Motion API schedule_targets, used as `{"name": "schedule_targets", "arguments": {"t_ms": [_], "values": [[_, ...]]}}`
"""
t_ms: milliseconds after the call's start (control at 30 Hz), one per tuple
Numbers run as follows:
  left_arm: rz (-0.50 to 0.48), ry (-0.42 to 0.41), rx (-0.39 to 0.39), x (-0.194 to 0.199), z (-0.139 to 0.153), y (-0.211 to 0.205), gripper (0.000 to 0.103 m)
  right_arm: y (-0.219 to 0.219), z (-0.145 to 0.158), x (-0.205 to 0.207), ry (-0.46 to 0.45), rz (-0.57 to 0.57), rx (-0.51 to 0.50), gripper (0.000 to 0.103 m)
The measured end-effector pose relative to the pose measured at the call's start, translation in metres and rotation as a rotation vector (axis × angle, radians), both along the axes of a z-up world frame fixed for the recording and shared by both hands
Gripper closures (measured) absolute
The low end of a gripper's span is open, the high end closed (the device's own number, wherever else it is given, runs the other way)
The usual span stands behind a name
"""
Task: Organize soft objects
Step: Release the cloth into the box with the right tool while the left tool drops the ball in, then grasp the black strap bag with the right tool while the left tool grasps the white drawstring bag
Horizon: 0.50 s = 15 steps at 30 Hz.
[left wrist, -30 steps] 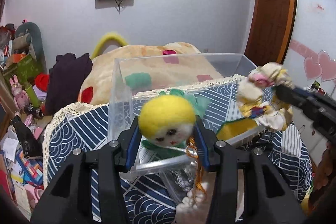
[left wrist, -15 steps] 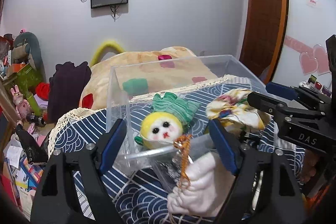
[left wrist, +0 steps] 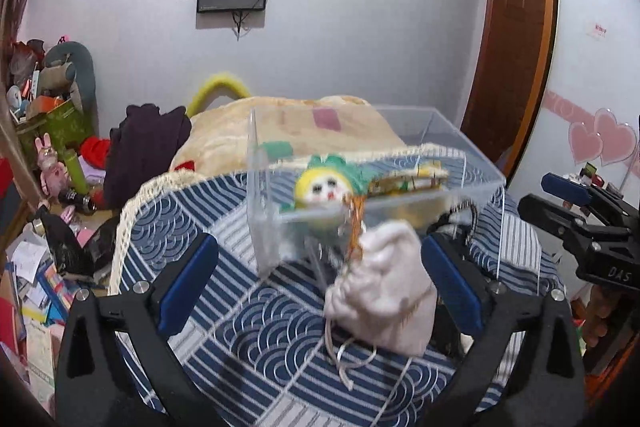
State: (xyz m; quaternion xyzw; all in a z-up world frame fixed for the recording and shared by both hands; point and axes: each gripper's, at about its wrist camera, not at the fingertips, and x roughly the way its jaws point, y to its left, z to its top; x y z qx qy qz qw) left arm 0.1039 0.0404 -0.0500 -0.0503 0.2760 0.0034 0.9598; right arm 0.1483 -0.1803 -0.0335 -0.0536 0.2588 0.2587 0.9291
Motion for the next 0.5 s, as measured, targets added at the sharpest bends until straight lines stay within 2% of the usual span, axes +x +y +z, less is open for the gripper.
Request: {"name": "schedule_targets", "arguments": {"t_ms": [200, 367, 433, 467, 500], "values": [[-0.029, 0.083, -0.033, 0.004, -0.034, -0.012, 0.0, 0.004, -0.042, 0.0, 0.108, 0.024, -0.046, 0.021], [-0.047, 0.119, -0.09, 0.006, -0.054, -0.022, 0.0, 0.001, -0.062, -0.002, 0.18, 0.041, -0.055, 0.021], [-0.058, 0.124, -0.106, 0.008, -0.057, -0.026, 0.005, 0.0, -0.069, 0.001, 0.209, 0.047, -0.054, 0.022], [-0.06, 0.123, -0.106, 0.009, -0.058, -0.027, 0.014, 0.001, -0.071, 0.002, 0.221, 0.052, -0.052, 0.022], [-0.062, 0.128, -0.103, 0.012, -0.059, -0.029, 0.022, 0.001, -0.073, 0.002, 0.229, 0.057, -0.05, 0.029]]}}
